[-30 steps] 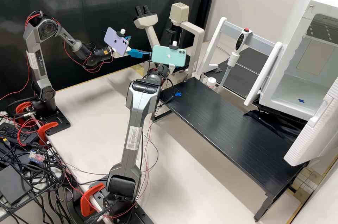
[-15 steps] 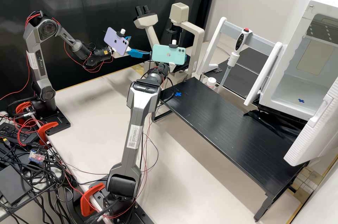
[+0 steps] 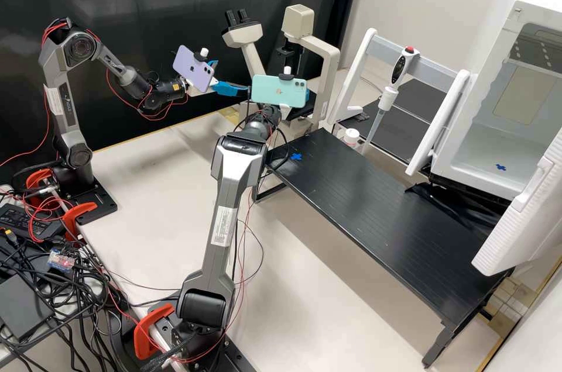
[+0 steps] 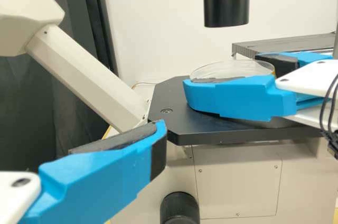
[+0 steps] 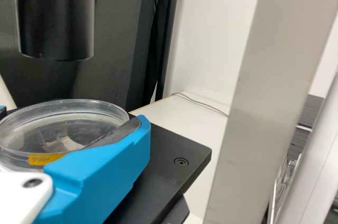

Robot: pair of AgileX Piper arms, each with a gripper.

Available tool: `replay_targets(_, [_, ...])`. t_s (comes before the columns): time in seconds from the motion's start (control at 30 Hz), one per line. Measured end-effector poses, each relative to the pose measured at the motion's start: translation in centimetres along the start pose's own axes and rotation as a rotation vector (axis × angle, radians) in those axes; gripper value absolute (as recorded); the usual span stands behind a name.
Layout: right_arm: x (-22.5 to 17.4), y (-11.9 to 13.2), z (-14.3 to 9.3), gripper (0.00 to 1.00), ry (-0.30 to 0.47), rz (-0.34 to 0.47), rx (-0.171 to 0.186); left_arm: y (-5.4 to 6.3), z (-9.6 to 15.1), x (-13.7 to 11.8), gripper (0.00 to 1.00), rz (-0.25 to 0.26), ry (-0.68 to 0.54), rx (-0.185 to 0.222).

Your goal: Move the petri dish to the microscope

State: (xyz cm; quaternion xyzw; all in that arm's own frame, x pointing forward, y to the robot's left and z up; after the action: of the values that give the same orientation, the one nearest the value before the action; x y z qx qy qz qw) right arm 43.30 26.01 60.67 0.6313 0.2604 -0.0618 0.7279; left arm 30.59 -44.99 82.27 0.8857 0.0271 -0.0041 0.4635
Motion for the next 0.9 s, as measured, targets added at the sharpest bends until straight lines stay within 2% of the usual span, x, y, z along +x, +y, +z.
replay_targets(0.07, [0.1,-0.1,0.0,0.0,0.002,-0.009,0.031,0.0,0.0,0.0,1.0,0.0,0.0,0.0])
replay_targets(0.1, [0.2,-0.2,0.0,1.0,0.004,-0.012,0.044,0.0,0.0,0.0,1.0,0.0,0.0,0.0])
replay_targets(0.2, [0.3,-0.3,0.0,1.0,0.012,-0.016,0.051,0.0,0.0,0.0,1.0,0.0,0.0,0.0])
replay_targets(0.33, [0.4,-0.5,0.2,1.0,0.026,-0.039,0.029,0.0,0.0,0.0,1.0,0.0,0.0,0.0])
replay_targets(0.53, [0.4,-0.6,0.2,1.0,0.046,-0.055,0.036,0.0,0.0,0.0,1.0,0.0,0.0,0.0])
replay_targets(0.73, [0.3,-0.8,0.5,1.0,0.055,-0.077,0.027,0.0,0.0,0.0,1.0,0.0,0.0,0.0])
replay_targets(0.9, [-0.2,-0.8,1.0,1.0,0.068,-0.086,0.036,0.0,0.0,0.0,1.0,0.0,0.0,0.0])
